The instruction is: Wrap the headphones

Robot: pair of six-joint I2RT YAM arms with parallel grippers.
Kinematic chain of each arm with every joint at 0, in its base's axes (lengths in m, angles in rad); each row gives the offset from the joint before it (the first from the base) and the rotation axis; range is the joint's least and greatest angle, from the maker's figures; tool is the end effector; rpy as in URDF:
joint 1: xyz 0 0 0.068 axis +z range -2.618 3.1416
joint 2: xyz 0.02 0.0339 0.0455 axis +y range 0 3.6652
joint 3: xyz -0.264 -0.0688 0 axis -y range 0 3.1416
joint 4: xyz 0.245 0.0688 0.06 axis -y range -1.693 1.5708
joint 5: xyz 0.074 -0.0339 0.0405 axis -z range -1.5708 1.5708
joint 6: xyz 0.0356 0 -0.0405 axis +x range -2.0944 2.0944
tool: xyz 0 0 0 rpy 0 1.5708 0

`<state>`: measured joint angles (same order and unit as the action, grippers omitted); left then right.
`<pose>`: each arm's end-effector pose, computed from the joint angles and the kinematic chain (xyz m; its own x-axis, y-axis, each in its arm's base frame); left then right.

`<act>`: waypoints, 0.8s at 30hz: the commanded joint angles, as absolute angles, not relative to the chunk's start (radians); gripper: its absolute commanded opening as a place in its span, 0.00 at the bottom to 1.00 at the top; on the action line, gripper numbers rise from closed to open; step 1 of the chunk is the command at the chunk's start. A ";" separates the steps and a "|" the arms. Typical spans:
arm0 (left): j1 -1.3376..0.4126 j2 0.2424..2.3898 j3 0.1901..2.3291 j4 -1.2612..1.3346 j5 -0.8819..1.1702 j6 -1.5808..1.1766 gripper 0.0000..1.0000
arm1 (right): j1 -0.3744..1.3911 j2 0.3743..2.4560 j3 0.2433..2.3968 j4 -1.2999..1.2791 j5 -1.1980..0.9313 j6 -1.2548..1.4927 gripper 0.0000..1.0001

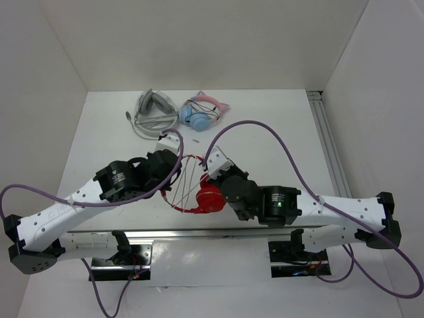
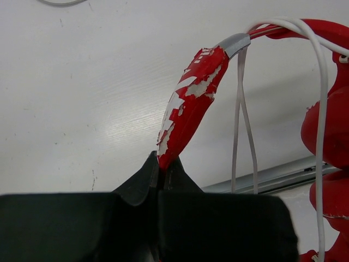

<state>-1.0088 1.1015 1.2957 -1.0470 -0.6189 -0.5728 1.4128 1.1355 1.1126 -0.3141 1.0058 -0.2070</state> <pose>0.1225 -0.1558 0.3775 -0.6006 0.1253 -0.7897 0.1908 0.9816 0.0106 0.0679 0.2351 0.3765 0.0320 -0.4987 -0.8662 -0.4054 0.7857 -0.4673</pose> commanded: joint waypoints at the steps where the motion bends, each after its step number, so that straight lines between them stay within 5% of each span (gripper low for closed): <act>1: -1.012 1.062 1.290 -1.100 -0.584 -0.500 0.00 | 1.341 1.085 1.155 -0.233 1.091 -0.229 0.07; 9: -1.023 1.034 1.290 -1.089 -0.523 -0.471 0.00 | 1.116 1.085 1.126 -0.186 0.881 -0.204 0.23; 14: -1.023 1.005 1.278 -1.089 -0.502 -0.471 0.00 | 1.034 1.103 1.137 -0.209 0.706 -0.155 0.00; 24: -1.023 1.005 1.334 -1.089 -0.466 -0.460 0.00 | 0.974 1.069 0.973 -0.081 0.477 -0.104 0.00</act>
<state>-1.0180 1.0336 1.2739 -1.1110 -0.5125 -0.4686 1.0134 1.1019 1.0134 -0.1818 0.5396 -0.1272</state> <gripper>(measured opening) 0.077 0.056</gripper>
